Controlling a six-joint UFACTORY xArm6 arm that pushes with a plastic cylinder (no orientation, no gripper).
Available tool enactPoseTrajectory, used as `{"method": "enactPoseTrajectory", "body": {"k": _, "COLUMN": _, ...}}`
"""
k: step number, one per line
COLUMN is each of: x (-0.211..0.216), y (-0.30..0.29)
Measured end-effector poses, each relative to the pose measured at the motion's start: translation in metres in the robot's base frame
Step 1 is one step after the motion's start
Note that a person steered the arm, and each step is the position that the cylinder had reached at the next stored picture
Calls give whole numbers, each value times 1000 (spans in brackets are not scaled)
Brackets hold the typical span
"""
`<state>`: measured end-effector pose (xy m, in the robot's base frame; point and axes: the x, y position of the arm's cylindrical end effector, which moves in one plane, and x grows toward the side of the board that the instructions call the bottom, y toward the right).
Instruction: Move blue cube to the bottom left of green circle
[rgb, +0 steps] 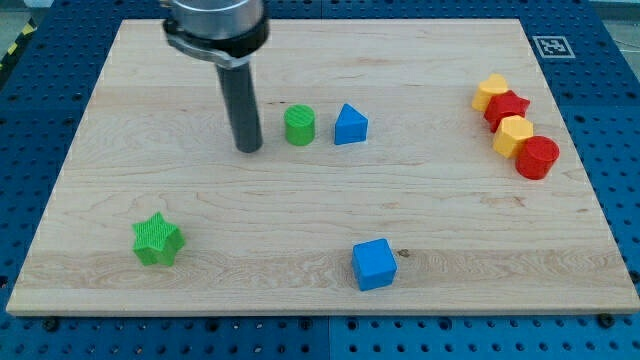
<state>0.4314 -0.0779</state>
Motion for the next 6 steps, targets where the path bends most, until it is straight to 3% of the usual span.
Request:
{"method": "enactPoseTrajectory", "body": {"k": 3, "x": -5, "y": 57}}
{"method": "enactPoseTrajectory", "body": {"k": 5, "x": 51, "y": 70}}
{"method": "enactPoseTrajectory", "body": {"k": 6, "x": 65, "y": 118}}
